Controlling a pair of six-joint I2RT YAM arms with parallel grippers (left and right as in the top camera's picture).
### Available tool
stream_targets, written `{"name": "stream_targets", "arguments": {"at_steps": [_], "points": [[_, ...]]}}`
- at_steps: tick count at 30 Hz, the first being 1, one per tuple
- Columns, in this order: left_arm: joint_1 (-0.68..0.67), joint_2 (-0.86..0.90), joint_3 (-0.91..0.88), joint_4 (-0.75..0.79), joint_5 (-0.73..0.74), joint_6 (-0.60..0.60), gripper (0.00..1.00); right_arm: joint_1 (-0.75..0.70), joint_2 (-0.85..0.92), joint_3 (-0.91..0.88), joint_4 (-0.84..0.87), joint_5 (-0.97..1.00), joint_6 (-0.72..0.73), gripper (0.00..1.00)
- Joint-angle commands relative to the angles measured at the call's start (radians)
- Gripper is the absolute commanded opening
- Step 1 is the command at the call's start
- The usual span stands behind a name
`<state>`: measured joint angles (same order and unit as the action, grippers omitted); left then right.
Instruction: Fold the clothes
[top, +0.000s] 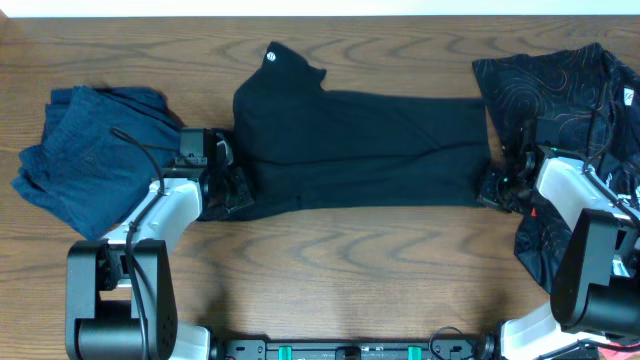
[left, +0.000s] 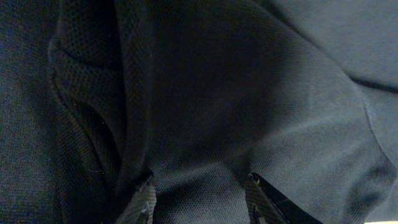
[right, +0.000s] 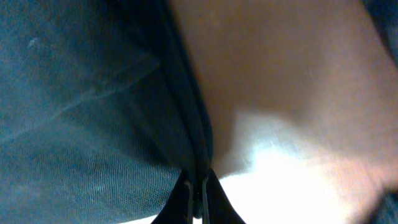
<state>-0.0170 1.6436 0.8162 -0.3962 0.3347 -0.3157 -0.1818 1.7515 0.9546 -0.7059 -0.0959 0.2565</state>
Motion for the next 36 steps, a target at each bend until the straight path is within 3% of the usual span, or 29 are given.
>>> {"name": "stream_targets", "arguments": {"at_steps": [1,11,17,20,22,23,24,25,26,29,31,32,36], "points": [[-0.002,0.009,-0.005,-0.09,-0.007,0.005,0.49,0.003,0.016,-0.024,-0.066,0.171,0.078,0.01],[0.0,-0.01,-0.005,-0.3,-0.117,0.005,0.41,0.003,0.013,-0.024,-0.189,0.263,0.133,0.01],[0.0,-0.142,-0.005,-0.378,-0.148,0.005,0.41,0.003,-0.032,-0.024,-0.218,0.272,0.155,0.01],[0.0,-0.243,-0.004,-0.362,-0.146,0.005,0.42,0.004,-0.106,-0.022,-0.2,0.257,0.153,0.01],[0.0,-0.32,-0.004,-0.328,-0.137,0.005,0.53,0.004,-0.173,-0.015,-0.179,0.249,0.147,0.01],[0.0,-0.349,-0.005,-0.311,-0.137,0.005,0.61,0.004,-0.206,-0.011,-0.163,0.249,0.147,0.04],[0.0,-0.374,-0.004,-0.293,-0.137,0.005,0.67,0.004,-0.246,-0.007,-0.137,0.249,0.146,0.15],[0.0,-0.4,-0.005,-0.273,-0.137,0.005,0.7,0.004,-0.285,-0.006,-0.097,0.249,0.147,0.5],[0.0,-0.423,-0.004,-0.253,-0.137,0.005,0.7,0.004,-0.321,-0.006,-0.035,0.248,0.143,0.59],[0.0,-0.446,-0.004,-0.225,-0.137,0.004,0.7,0.004,-0.369,-0.006,0.123,0.168,0.029,0.37],[-0.001,-0.444,-0.005,-0.218,-0.136,0.0,0.7,0.004,-0.369,-0.006,0.214,0.096,-0.042,0.13],[-0.001,-0.441,-0.004,-0.218,-0.136,0.0,0.7,0.004,-0.362,-0.006,0.248,0.079,-0.061,0.06],[-0.001,-0.436,-0.005,-0.215,-0.133,0.0,0.7,0.004,-0.302,-0.006,0.37,0.072,-0.076,0.01]]}}
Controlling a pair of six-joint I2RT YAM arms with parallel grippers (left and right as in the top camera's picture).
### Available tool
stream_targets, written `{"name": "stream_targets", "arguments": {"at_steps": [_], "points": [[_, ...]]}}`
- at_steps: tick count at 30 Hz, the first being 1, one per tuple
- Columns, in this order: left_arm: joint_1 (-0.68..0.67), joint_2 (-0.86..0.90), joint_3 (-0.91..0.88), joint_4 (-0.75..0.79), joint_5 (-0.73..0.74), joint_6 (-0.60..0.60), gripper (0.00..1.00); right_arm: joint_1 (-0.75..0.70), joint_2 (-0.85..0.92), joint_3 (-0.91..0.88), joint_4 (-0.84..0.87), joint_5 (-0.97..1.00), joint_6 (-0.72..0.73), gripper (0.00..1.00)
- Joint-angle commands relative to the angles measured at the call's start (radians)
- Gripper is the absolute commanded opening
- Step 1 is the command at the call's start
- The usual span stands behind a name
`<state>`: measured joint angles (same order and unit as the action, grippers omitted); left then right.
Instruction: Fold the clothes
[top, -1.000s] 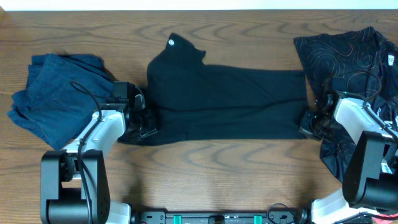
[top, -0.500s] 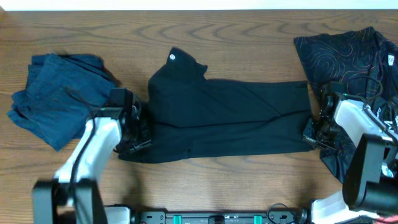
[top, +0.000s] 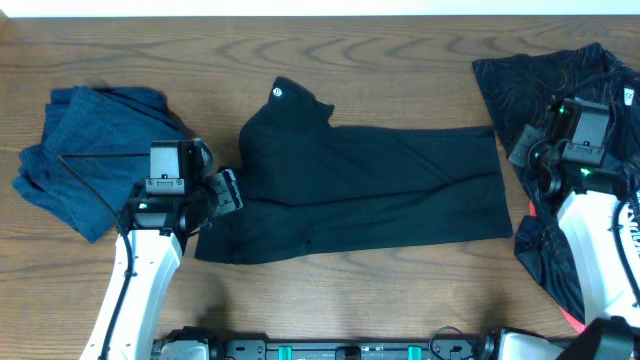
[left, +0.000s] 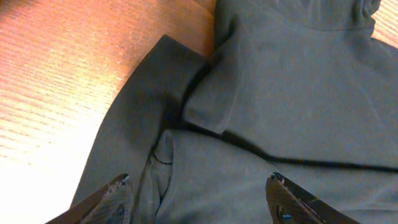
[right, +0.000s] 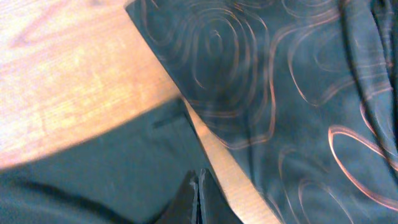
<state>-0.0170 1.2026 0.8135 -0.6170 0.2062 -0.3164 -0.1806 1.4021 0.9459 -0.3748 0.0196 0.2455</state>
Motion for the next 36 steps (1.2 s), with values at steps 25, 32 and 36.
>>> {"name": "stream_targets", "arguments": {"at_steps": [25,32,36], "points": [[-0.001,0.006,-0.002,0.061,-0.005,-0.002,0.72,-0.067,0.699,0.008,0.753,0.035,-0.082,0.01],[-0.001,0.006,-0.002,0.071,-0.005,-0.002,0.72,-0.205,0.702,0.012,0.74,0.187,0.036,0.01],[-0.001,0.006,-0.002,0.085,-0.005,-0.002,0.72,-0.28,0.68,0.013,0.739,0.087,0.072,0.01]]}}
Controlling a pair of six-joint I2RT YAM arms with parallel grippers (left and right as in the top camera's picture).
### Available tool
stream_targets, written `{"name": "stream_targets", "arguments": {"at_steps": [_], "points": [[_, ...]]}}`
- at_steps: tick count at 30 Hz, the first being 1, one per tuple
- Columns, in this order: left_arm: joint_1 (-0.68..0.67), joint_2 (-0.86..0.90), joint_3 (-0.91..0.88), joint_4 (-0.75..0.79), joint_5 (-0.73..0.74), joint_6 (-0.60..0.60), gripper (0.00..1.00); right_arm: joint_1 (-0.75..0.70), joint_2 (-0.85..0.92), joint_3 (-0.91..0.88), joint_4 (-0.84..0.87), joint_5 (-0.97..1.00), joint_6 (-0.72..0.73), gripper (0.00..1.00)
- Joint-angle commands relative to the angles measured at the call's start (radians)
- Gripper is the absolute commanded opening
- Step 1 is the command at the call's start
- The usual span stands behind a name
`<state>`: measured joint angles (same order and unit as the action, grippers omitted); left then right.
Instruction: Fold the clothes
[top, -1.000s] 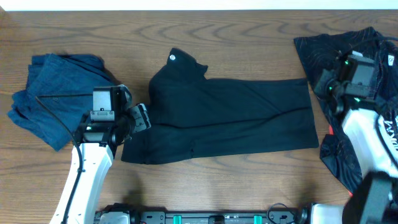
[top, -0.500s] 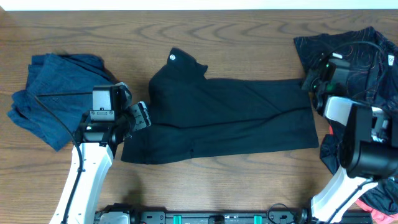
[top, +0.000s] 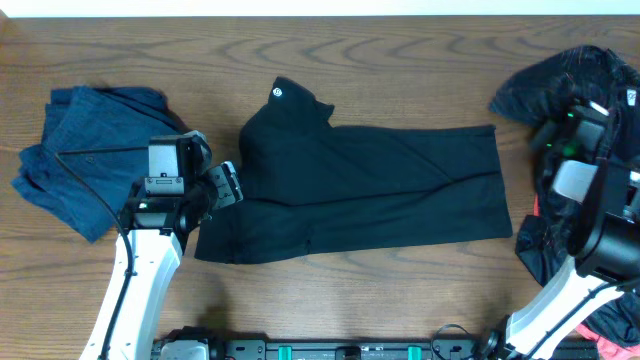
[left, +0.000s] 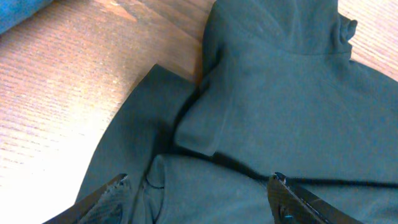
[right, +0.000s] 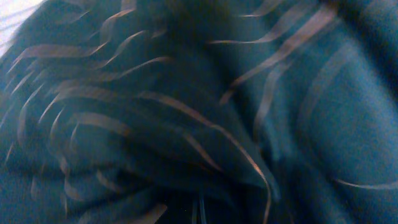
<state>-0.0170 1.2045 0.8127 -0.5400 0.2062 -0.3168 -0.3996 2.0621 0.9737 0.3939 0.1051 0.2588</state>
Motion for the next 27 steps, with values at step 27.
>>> {"name": "stream_targets", "arguments": {"at_steps": [27], "points": [[-0.001,0.004,-0.001,0.007,-0.005,-0.002,0.72,0.128,-0.166,-0.011,-0.087,-0.303,-0.104,0.01]]}}
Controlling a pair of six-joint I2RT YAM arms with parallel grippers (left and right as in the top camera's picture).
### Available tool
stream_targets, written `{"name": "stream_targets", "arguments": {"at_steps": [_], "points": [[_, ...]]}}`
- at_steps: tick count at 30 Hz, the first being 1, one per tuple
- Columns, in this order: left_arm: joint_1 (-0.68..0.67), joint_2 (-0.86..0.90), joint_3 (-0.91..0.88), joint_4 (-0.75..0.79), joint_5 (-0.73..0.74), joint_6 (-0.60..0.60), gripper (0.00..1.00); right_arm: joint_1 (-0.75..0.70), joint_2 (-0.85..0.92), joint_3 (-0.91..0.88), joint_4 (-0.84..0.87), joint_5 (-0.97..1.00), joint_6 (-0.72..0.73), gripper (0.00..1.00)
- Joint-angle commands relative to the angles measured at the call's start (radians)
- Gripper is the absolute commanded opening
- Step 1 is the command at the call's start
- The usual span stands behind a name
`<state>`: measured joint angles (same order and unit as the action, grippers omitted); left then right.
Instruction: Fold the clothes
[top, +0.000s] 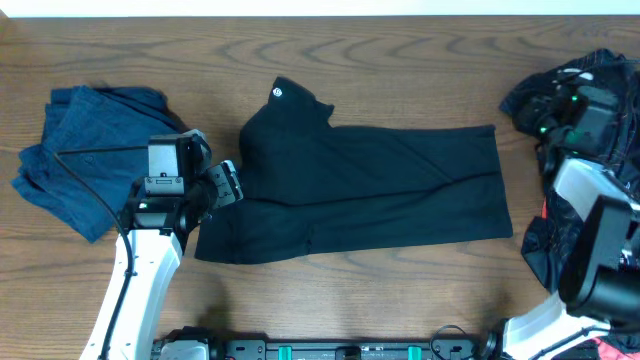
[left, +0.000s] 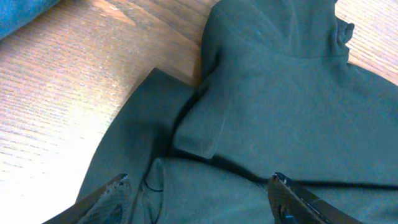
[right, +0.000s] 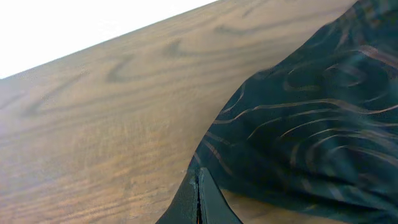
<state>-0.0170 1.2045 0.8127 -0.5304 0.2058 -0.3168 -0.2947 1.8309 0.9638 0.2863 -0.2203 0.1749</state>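
A black garment (top: 370, 190) lies flat across the middle of the table, with a collar-like flap at its top left (left: 280, 37). My left gripper (top: 225, 186) hovers open over its lower left corner (left: 199, 186), with nothing between the fingers. A dark garment with copper swirls (top: 590, 75) is bunched at the far right. My right gripper (top: 545, 112) is at that garment's left edge. In the right wrist view its jaws (right: 198, 180) are shut and no cloth shows between them. The swirl cloth (right: 311, 149) lies just to their right.
A blue garment (top: 85, 150) lies crumpled at the far left, behind my left arm. Bare wood table (top: 400, 60) shows behind the black garment and in front of it (top: 380, 290). More of the swirl garment trails down the right edge (top: 540, 240).
My right gripper, buried in the swirl cloth before, now sits at the cloth's left edge with bare wood in view. The swirl garment's left edge lies slightly further right. The left arm is unchanged.
At first both grippers were low at the two ends of the black garment. Then that garment lay flat, shifted toward the front, with my left gripper open beside it and my right shut over the spread swirl garment. That garment then bunched rightward, and stays so.
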Motion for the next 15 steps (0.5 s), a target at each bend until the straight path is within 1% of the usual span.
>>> {"name": "stream_targets", "arguments": {"at_steps": [1,5,8,13,15], "points": [[-0.001,0.004,-0.001,-0.002,-0.005,-0.002,0.72,0.027,0.086,-0.002,0.04,0.022,-0.019,0.01],[-0.001,0.004,-0.001,-0.002,-0.005,-0.002,0.72,0.032,0.182,-0.002,0.132,0.025,-0.019,0.01],[-0.001,0.004,-0.001,-0.002,-0.005,-0.002,0.72,0.031,0.241,-0.002,0.185,0.078,-0.019,0.01],[-0.001,0.004,-0.001,0.002,-0.005,-0.002,0.72,0.027,0.311,-0.002,0.273,0.291,-0.018,0.01],[-0.001,0.004,-0.001,0.006,-0.005,-0.002,0.72,0.013,0.314,0.0,0.292,0.409,0.008,0.01]]}}
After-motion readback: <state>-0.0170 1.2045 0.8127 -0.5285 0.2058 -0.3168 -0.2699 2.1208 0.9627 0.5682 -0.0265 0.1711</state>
